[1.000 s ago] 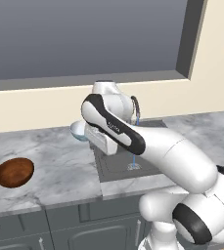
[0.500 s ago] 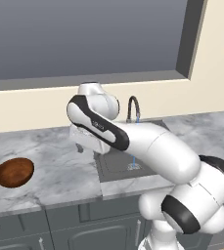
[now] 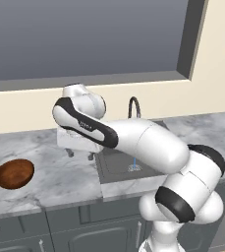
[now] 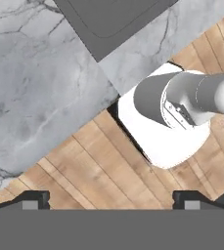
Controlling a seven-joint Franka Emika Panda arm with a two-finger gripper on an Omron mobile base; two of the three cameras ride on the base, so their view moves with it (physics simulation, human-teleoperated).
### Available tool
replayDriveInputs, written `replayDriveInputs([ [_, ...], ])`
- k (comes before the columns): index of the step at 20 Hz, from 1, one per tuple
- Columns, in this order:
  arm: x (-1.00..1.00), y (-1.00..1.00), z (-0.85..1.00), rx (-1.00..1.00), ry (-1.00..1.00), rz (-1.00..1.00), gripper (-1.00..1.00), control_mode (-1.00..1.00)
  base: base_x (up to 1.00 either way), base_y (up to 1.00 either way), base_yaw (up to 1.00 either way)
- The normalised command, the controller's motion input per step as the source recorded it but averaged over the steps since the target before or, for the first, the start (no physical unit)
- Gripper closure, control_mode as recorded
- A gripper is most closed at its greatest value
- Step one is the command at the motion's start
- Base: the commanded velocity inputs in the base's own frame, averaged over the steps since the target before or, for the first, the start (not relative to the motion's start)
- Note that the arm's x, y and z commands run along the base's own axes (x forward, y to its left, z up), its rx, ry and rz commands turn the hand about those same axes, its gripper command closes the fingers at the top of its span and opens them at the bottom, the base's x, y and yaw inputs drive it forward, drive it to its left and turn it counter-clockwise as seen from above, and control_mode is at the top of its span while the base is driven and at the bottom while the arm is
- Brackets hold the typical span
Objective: Rinse each bowl for a few seconds and place them down in the sink or on the counter.
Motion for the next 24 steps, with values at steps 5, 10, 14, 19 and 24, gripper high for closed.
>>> replayDriveInputs([
  [5,0.00,0.23,-0.21,0.14,-0.18,0.18,-1.00,-1.00,0.00,0.00,0.00],
  [10,0.00,0.24,-0.31,0.16,-0.24,0.15,-1.00,-1.00,0.00,0.00,0.00],
  [14,0.07,0.24,-0.24,0.18,-0.21,0.14,-1.00,-1.00,0.00,0.00,0.00],
  [19,0.28,0.27,-0.22,0.21,-0.05,0.11,-1.00,-1.00,0.00,0.00,0.00],
  [24,0.29,0.30,-0.18,0.17,-0.02,0.11,-1.00,-1.00,0.00,0.00,0.00],
])
